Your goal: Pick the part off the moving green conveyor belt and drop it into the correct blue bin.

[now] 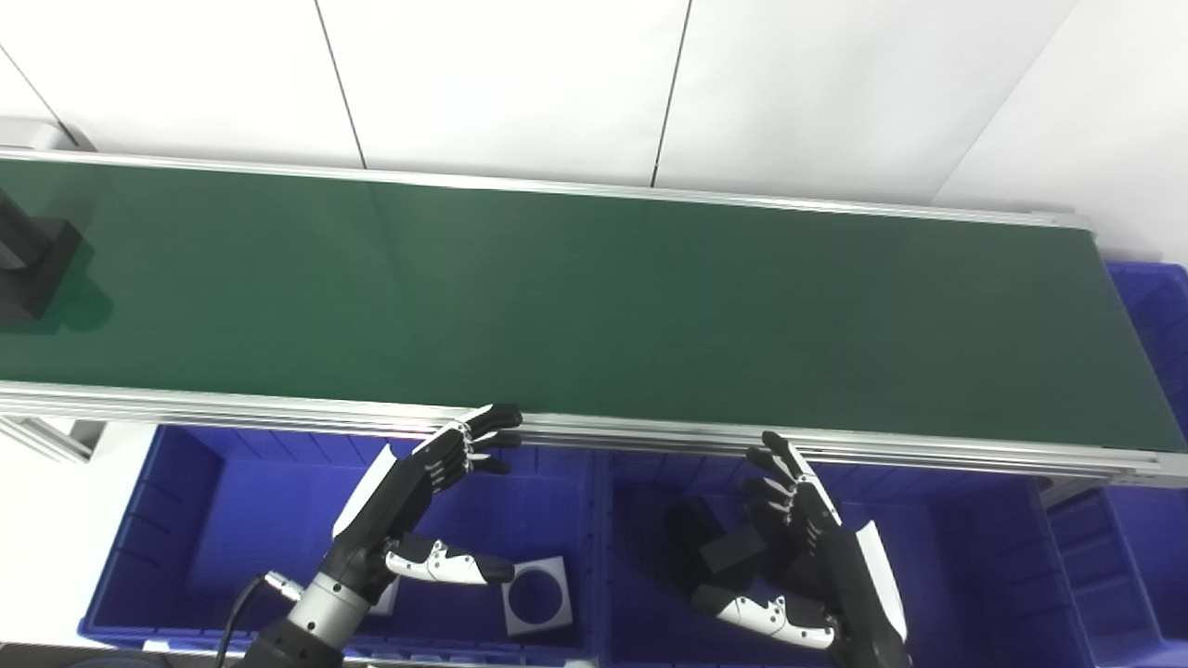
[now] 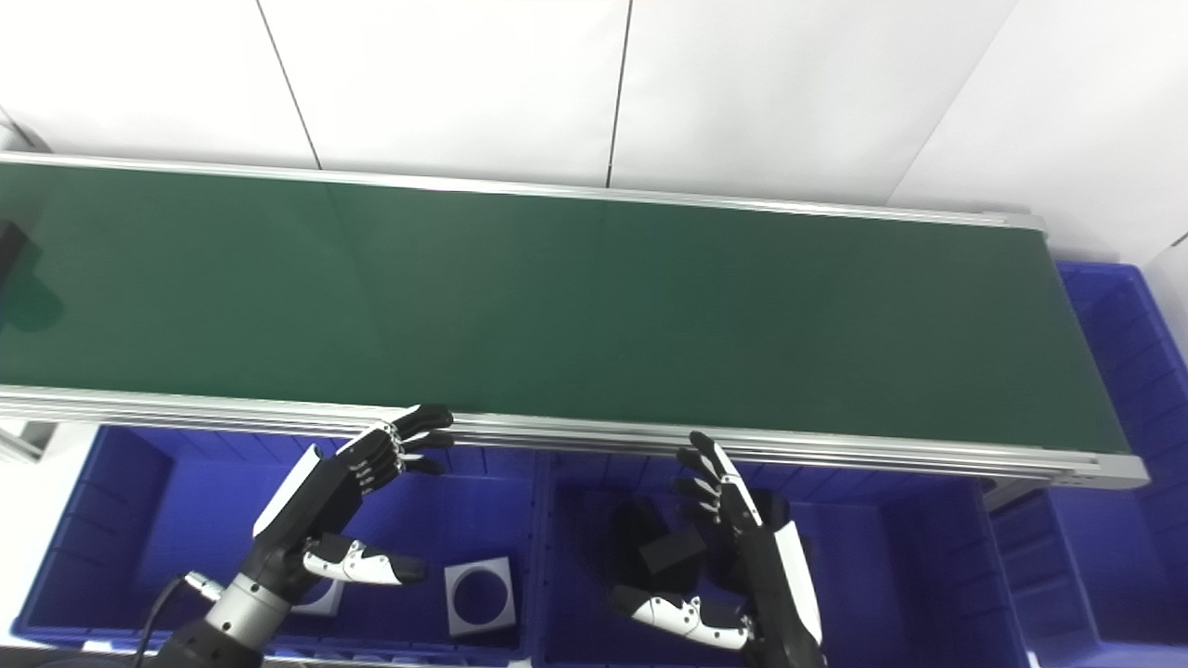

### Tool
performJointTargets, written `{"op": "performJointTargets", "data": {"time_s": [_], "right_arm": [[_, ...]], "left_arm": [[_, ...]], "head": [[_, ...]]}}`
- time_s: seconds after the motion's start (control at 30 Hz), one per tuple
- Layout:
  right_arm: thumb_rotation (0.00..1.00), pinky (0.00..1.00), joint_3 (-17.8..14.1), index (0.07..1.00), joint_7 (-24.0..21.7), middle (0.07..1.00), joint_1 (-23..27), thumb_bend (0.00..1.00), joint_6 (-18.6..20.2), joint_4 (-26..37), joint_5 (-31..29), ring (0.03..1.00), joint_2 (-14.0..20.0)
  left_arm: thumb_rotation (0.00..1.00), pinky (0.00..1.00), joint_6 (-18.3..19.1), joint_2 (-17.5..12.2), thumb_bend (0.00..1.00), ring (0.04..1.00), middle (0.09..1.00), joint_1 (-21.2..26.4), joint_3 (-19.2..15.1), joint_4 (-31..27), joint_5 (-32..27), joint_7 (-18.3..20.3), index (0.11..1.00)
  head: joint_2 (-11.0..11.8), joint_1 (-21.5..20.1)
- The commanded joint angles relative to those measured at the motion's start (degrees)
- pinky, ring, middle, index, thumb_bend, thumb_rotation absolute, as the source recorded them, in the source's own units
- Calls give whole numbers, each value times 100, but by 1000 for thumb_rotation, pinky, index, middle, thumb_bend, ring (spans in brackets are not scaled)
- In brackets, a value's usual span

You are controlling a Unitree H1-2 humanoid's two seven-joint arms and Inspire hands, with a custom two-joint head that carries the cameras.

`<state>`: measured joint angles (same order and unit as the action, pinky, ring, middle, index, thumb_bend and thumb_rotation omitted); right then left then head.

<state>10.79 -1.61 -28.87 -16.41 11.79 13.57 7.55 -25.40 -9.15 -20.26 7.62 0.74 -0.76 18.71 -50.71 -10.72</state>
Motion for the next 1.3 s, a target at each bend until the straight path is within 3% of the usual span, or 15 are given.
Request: {"op": "performJointTargets", "data": {"time_s": [0.0, 0.93, 1.0, 1.03, 1.07, 1.1, 1.13, 1.23, 1.27], "right_arm": [[282, 703, -4, 942, 20, 877, -11, 824, -215, 120, 7, 801, -17], [300, 705, -7, 943, 11, 875, -10, 827, -169, 127, 34, 803, -17], [301, 703, -16, 943, 13, 874, -4, 826, -197, 105, 25, 801, -8], [298, 704, -27, 944, 5, 876, -1, 824, -252, 70, -23, 802, 18], [293, 708, -34, 946, -1, 878, 0, 820, -291, 46, -59, 804, 36], [291, 711, -51, 947, -4, 880, 2, 818, -372, 3, -106, 806, 73], [274, 711, -62, 947, -4, 881, 4, 812, -429, -26, -137, 808, 99], [255, 720, -117, 949, -38, 880, -25, 809, -493, -68, -301, 815, 201], [240, 726, -127, 952, -46, 882, -29, 802, -511, -80, -335, 819, 226]], "left_arm": [[346, 703, -153, 12, 974, 807, 866, 25, -18, -120, -84, 14, 861], [351, 703, -153, 24, 974, 808, 870, 22, -35, -120, -74, 10, 864], [351, 703, -153, 22, 974, 805, 867, 29, -26, -96, -41, -13, 863], [347, 706, -153, 43, 974, 805, 865, 31, -17, -78, -48, -5, 861], [338, 713, -153, 59, 972, 805, 862, 31, -10, -67, -55, 3, 858], [334, 717, -153, 84, 972, 805, 861, 24, 19, -44, -31, -19, 857], [337, 721, -153, 99, 975, 807, 859, 19, 40, -29, -10, -38, 854], [349, 713, -153, 166, 979, 807, 865, -9, 182, 30, 107, -145, 855], [352, 709, -153, 180, 982, 806, 867, -12, 215, 48, 129, -175, 856]], "head": [[2, 3], [29, 50], [72, 265], [158, 641], [158, 641], [272, 1051], [272, 1051], [553, 1842], [553, 1842]]}}
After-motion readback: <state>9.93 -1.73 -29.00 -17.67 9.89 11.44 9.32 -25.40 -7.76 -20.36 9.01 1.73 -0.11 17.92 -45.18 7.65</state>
